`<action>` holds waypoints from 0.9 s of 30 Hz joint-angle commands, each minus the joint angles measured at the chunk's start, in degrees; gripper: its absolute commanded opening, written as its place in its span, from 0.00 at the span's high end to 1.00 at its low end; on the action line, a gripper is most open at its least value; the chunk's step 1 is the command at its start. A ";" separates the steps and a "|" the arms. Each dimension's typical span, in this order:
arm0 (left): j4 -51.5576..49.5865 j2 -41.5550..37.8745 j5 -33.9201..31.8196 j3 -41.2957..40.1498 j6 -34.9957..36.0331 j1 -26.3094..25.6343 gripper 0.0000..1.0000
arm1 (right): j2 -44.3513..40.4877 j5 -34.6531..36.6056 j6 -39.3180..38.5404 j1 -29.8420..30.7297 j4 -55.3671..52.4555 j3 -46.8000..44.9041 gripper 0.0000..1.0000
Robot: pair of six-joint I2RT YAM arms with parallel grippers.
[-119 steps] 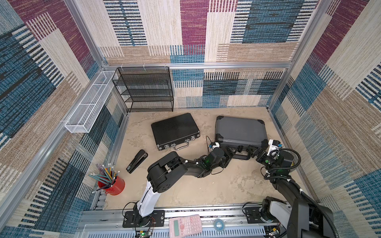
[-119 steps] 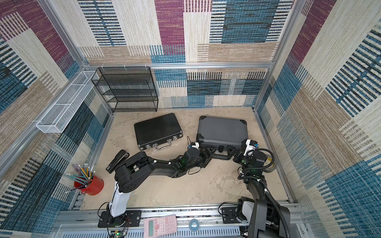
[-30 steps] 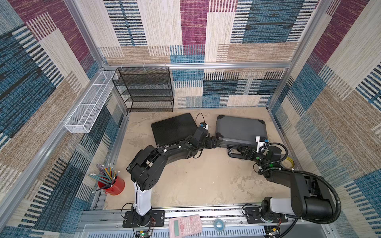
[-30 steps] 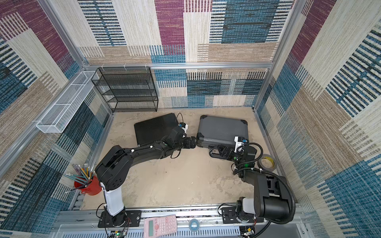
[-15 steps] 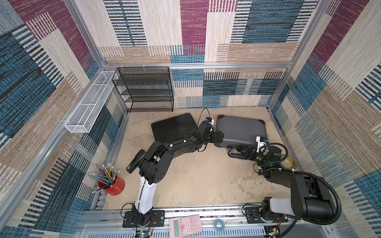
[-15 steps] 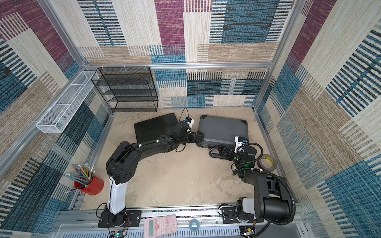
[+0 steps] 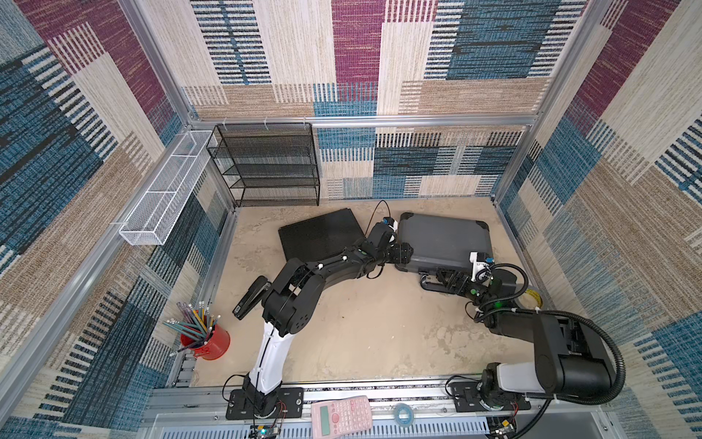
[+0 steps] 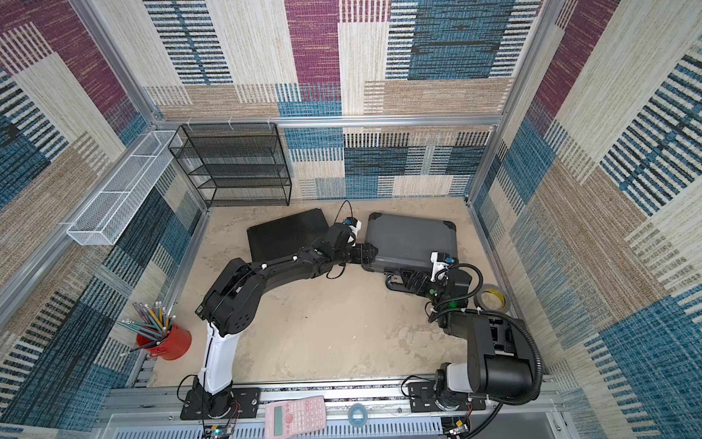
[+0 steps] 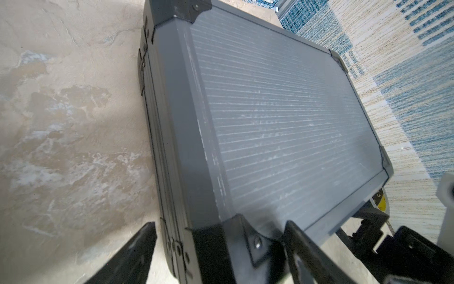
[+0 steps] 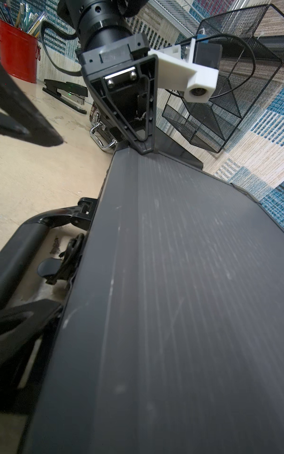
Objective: Open the poker set cases
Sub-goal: Open the fastener on the poker set case.
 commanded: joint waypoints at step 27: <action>-8.66 2.62 2.36 -0.55 0.39 0.41 0.24 | 2.59 -2.84 -4.89 3.33 0.59 4.54 0.03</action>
